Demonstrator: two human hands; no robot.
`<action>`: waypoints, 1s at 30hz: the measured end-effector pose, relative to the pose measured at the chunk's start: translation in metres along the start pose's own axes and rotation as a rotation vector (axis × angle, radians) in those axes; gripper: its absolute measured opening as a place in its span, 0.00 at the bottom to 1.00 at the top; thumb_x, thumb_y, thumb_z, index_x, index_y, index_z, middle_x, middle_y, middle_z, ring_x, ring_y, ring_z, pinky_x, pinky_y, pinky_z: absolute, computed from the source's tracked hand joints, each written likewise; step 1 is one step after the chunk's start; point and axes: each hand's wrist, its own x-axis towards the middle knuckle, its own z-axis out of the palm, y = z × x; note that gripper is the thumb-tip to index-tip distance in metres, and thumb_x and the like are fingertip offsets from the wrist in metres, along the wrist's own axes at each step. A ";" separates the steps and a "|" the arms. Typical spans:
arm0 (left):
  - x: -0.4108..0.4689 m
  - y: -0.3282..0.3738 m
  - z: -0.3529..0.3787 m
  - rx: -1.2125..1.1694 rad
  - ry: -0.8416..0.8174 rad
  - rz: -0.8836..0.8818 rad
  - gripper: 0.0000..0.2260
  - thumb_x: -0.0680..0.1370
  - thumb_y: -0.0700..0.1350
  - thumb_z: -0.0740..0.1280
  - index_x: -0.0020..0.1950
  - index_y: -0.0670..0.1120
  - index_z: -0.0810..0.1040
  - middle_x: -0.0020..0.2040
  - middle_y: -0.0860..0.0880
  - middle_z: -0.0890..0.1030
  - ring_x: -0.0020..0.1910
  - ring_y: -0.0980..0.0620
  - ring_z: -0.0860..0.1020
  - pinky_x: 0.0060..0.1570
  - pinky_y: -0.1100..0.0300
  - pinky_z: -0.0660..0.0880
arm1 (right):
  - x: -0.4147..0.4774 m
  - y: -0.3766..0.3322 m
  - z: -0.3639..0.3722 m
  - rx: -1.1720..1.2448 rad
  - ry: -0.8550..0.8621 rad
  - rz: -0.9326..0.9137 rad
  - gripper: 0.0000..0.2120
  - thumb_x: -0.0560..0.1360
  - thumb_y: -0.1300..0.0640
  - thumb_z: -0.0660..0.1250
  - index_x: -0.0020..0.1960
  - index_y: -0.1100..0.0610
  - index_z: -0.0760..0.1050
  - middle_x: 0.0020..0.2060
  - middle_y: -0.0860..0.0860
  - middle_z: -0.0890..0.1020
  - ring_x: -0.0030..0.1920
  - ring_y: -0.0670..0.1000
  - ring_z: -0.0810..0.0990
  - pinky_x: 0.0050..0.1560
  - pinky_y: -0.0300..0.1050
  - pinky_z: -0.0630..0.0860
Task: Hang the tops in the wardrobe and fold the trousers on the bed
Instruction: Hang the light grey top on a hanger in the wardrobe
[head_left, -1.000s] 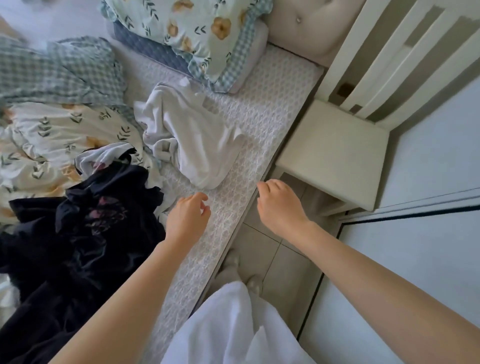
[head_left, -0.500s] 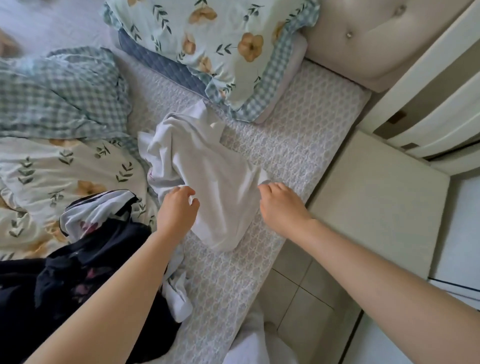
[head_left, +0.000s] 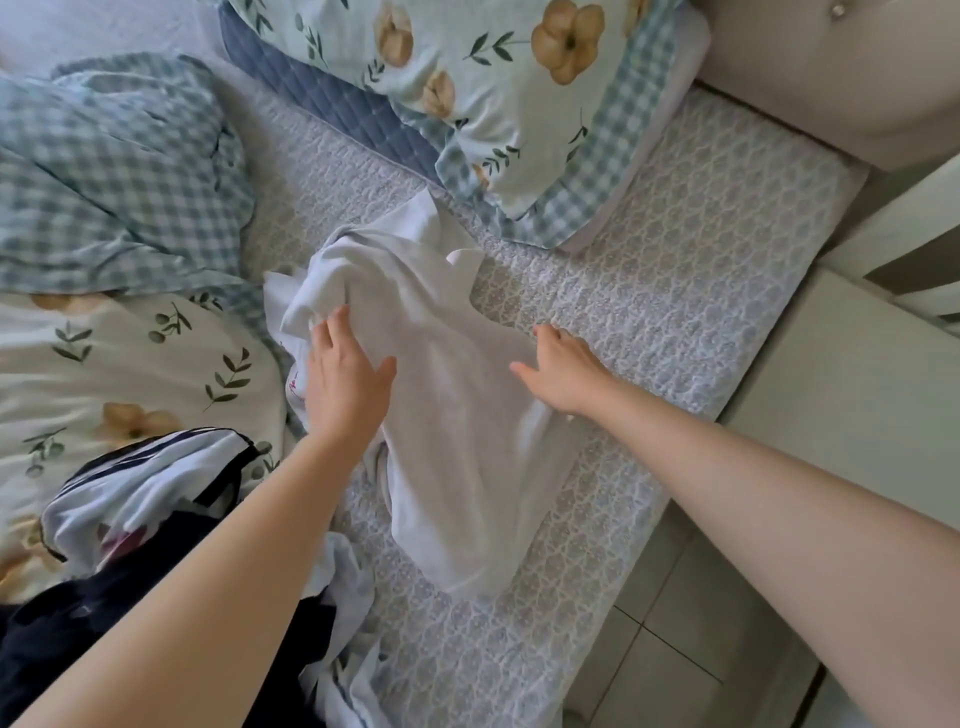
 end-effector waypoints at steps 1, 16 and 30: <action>0.004 -0.001 0.003 -0.036 -0.009 -0.024 0.36 0.77 0.46 0.70 0.78 0.49 0.53 0.76 0.46 0.58 0.69 0.42 0.68 0.64 0.47 0.67 | 0.007 -0.002 0.004 0.037 -0.001 -0.012 0.31 0.80 0.46 0.61 0.75 0.61 0.56 0.74 0.58 0.62 0.72 0.61 0.62 0.68 0.59 0.66; -0.071 -0.010 0.040 -0.300 -0.243 0.077 0.25 0.77 0.34 0.64 0.73 0.47 0.66 0.65 0.47 0.77 0.62 0.45 0.76 0.58 0.53 0.73 | 0.021 -0.024 0.036 0.394 -0.039 -0.075 0.39 0.75 0.42 0.66 0.77 0.53 0.50 0.67 0.56 0.73 0.68 0.61 0.69 0.67 0.57 0.66; -0.163 -0.014 0.032 -0.184 -0.414 0.096 0.12 0.78 0.42 0.65 0.58 0.55 0.80 0.38 0.62 0.78 0.40 0.70 0.74 0.38 0.76 0.69 | -0.014 -0.031 0.011 0.218 0.261 -0.163 0.38 0.76 0.51 0.65 0.78 0.57 0.49 0.75 0.57 0.60 0.73 0.60 0.60 0.72 0.58 0.59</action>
